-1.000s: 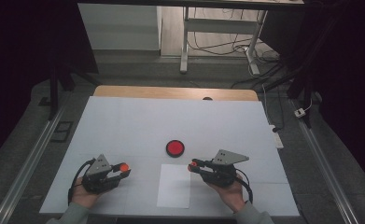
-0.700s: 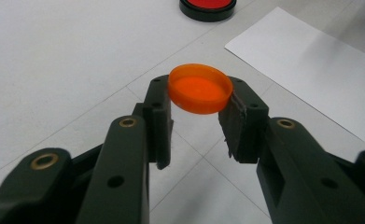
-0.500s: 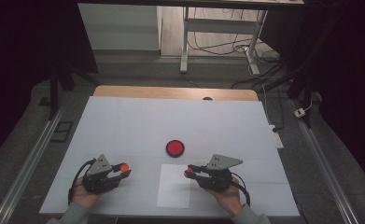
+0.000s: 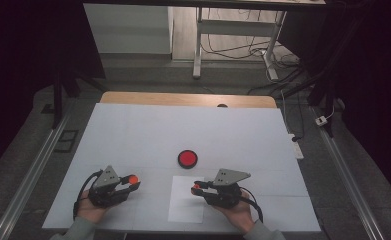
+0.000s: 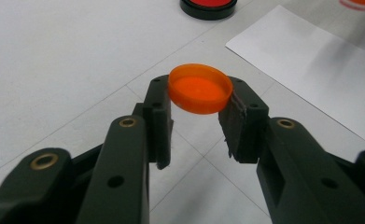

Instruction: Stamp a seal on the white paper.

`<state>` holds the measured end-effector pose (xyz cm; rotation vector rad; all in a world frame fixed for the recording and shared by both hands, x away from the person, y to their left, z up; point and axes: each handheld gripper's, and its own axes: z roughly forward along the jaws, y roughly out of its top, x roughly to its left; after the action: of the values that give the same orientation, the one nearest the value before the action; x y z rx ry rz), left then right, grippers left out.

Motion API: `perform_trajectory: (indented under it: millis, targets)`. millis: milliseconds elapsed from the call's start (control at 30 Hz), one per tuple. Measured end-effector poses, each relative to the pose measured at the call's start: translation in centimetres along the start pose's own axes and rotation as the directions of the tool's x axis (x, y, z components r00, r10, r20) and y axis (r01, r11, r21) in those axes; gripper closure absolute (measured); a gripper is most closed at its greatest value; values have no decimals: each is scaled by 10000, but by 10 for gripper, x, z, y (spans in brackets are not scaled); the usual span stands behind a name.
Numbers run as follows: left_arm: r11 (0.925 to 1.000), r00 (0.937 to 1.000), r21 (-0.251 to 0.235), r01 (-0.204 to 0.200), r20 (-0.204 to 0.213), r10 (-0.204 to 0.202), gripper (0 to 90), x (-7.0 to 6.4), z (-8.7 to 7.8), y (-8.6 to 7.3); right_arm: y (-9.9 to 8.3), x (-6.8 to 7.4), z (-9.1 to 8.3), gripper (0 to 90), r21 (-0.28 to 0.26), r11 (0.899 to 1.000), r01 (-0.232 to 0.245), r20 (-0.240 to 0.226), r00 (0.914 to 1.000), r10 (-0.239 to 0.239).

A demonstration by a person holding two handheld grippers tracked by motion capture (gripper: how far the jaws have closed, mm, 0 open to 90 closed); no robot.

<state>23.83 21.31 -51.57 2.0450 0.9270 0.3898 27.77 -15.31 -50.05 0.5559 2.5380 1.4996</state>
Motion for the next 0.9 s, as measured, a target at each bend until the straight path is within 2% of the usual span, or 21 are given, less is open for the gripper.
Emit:
perform_trajectory:
  millis: [233,900]
  targets:
    - [10000,10000,6,-4,-4,4,646,0,0,0,-1,3,10,721,267,9996,130,-212,9997,-124]
    - [10000,10000,21,-19,15,19,646,0,0,0,-6,4,23,720,655,9977,201,-279,9994,-183]
